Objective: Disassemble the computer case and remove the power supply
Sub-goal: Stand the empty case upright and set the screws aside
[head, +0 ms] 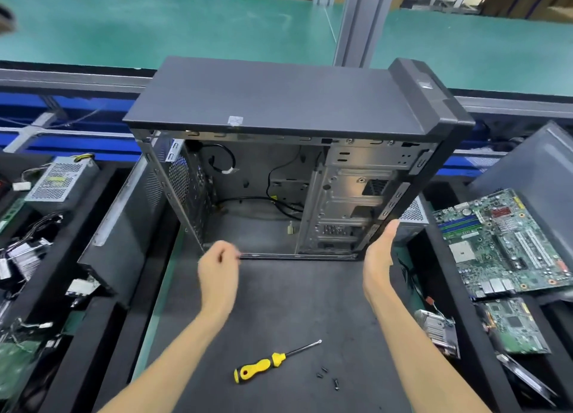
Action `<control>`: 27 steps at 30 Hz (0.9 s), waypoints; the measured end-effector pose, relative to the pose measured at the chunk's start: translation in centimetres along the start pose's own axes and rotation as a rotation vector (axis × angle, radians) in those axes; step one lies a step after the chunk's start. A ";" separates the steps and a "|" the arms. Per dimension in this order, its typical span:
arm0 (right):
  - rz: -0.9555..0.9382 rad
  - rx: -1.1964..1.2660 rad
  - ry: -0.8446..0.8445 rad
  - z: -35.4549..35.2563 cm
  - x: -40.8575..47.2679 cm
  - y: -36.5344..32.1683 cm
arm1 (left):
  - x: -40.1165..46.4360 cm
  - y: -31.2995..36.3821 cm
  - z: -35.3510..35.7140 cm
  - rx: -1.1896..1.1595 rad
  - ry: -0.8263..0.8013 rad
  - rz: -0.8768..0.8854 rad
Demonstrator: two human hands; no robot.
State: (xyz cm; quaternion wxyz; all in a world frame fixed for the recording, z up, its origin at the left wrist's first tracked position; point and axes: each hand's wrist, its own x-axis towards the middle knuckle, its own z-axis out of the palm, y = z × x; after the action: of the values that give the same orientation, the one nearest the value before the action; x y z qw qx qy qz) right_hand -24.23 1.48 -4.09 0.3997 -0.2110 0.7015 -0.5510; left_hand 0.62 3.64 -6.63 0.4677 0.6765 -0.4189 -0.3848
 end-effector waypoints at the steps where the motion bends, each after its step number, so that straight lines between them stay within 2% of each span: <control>1: 0.012 -0.031 0.003 0.0 0.4 0.3 | 0.3 0.4 1.5 0.096 -0.158 0.029; 3: 0.164 0.025 0.002 -0.2 0.9 0.3 | 2.9 1.5 4.7 0.330 -0.321 0.087; 5: 0.291 0.073 0.005 -0.2 1.5 0.3 | 5.5 2.9 7.7 0.560 -0.405 0.102; 9: 0.296 0.063 -0.019 -0.2 1.4 0.1 | 8.2 3.2 11.3 0.789 -0.494 0.180; 14: 0.322 0.122 -0.038 -0.2 2.0 0.2 | 11.0 2.2 13.0 0.826 -0.535 0.238; 18: 0.278 0.112 -0.059 0.0 2.7 1.2 | 11.9 1.7 13.1 0.992 -0.571 0.285; 22: 0.210 0.090 -0.069 -0.1 2.8 1.6 | 11.2 1.2 13.0 1.035 -0.614 0.343; 24: 0.161 0.051 -0.104 -0.3 2.9 1.9 | 10.6 1.6 13.0 0.992 -0.578 0.368; 27: 0.139 0.030 -0.103 -0.7 3.2 2.1 | 9.6 2.5 12.4 0.873 -0.380 0.437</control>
State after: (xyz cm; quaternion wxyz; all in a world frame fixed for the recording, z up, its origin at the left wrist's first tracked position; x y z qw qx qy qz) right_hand -26.36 0.18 -7.02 0.4756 -0.1839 0.6846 -0.5209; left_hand -7.80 -9.62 -8.74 0.1274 0.6235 -0.7491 -0.1838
